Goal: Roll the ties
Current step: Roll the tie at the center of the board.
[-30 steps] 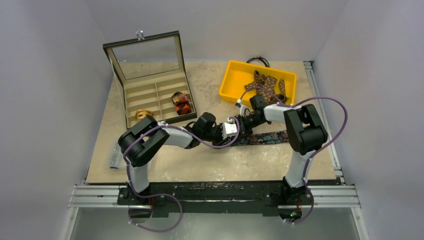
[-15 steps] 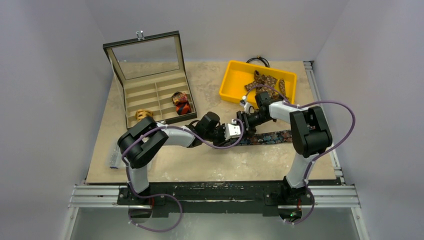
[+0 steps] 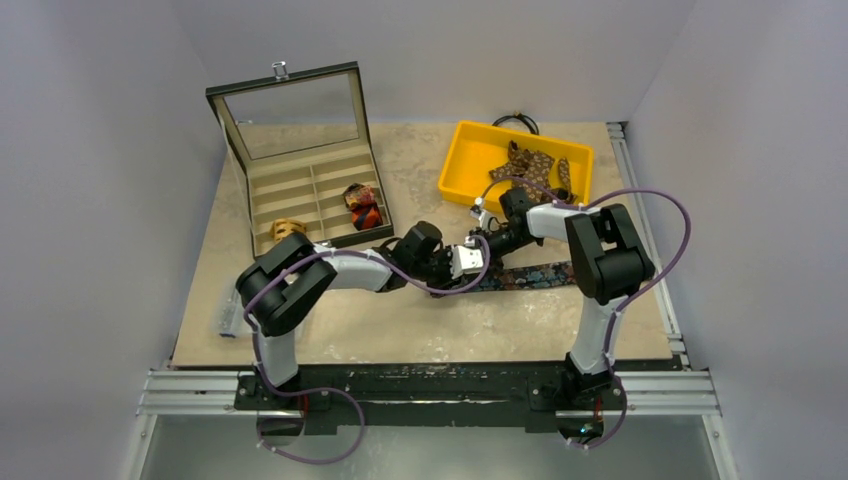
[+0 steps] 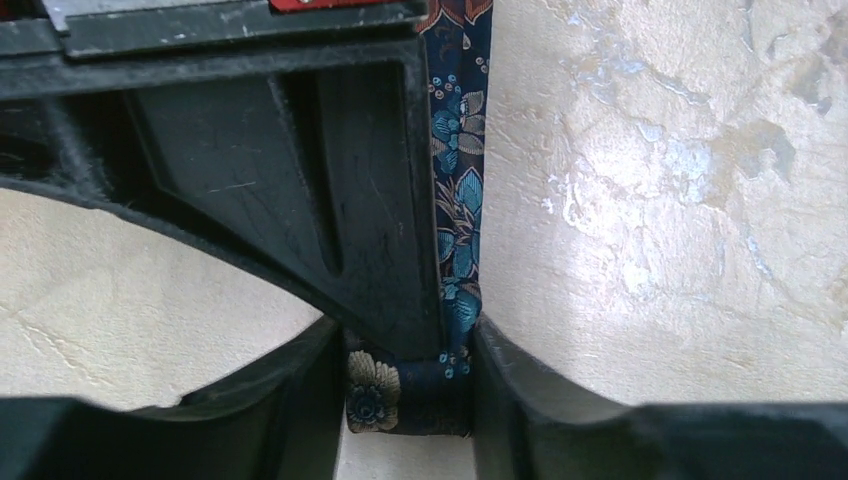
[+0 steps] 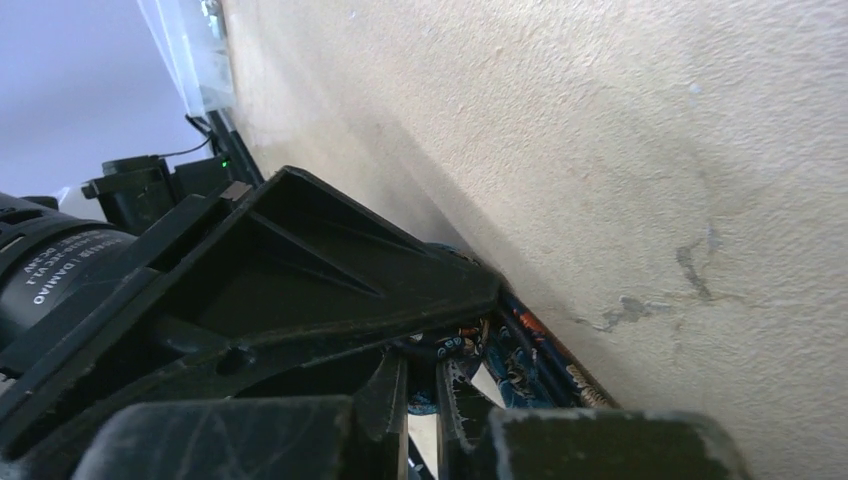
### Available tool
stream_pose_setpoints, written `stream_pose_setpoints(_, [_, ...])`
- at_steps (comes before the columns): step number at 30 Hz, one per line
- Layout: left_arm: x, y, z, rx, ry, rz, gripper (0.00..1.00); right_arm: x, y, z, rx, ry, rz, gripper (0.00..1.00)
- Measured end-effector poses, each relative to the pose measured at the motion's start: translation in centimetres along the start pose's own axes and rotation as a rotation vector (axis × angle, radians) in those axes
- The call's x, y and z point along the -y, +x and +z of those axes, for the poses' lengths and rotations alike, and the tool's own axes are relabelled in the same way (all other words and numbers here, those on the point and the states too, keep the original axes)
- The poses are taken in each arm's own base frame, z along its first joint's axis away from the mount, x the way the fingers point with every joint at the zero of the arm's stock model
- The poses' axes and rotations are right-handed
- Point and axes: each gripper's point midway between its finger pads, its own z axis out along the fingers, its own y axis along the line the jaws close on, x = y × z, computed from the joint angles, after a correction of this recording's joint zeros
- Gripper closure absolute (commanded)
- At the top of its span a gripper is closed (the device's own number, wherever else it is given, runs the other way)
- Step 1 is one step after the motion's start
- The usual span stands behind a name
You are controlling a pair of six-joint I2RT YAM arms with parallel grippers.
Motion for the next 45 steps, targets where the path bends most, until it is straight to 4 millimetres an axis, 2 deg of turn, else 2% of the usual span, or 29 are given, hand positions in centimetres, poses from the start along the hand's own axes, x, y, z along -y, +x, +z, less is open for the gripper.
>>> stream_pose_setpoints(2, [-0.2,-0.1,-0.1,0.003,-0.002,-0.006,0.40,0.1,0.0,-0.1,0.000,0.005,-0.010,1.00])
stream_pose_setpoints(4, [-0.1,0.0,-0.3,0.013,0.017,-0.023,0.34,0.2,0.0,-0.1,-0.002,0.010,-0.021,1.00])
stream_pose_setpoints(8, [0.2,0.6,-1.3,0.047,0.064,-0.081,0.30,0.6,0.2,-0.1,-0.007,0.017,-0.054,1.00])
stream_pose_setpoints(13, [0.1,0.5,-1.8,0.091,0.093,-0.120,0.30,0.9,0.3,-0.2,-0.013,0.013,-0.065,1.00])
stream_pose_setpoints(18, [0.5,0.1,-0.8,0.116,0.105,-0.104,0.42,1.3,0.2,-0.4,-0.008,0.020,-0.062,1.00])
stream_pose_setpoints(23, [0.0,-0.7,0.6,0.133,0.088,-0.069,0.67,1.5,0.3,-0.4,-0.023,0.001,-0.039,1.00])
stream_pose_setpoints(24, [-0.1,-0.7,0.7,0.130,0.086,-0.067,0.69,1.6,0.2,-0.4,-0.022,-0.004,-0.035,0.99])
stream_pose_setpoints(26, [-0.2,-0.6,0.8,0.119,0.075,-0.054,0.73,1.6,0.1,-0.5,-0.019,-0.011,-0.031,0.85])
stream_pose_setpoints(28, [-0.4,-0.5,0.8,0.108,0.066,-0.046,0.75,1.6,0.1,-0.6,-0.018,-0.013,-0.030,0.72])
stream_pose_setpoints(32, [-0.4,-0.5,0.7,0.091,0.046,-0.018,0.76,1.8,-0.1,-1.0,-0.004,0.013,-0.033,0.62])
stream_pose_setpoints(38, [-0.4,-0.2,0.3,0.072,0.022,-0.016,0.77,1.5,-0.2,-2.2,0.040,0.044,-0.049,0.65])
stream_pose_setpoints(45, [-0.4,-0.2,0.3,0.069,0.021,-0.016,0.77,1.8,-0.2,-1.8,0.038,0.027,-0.023,0.63])
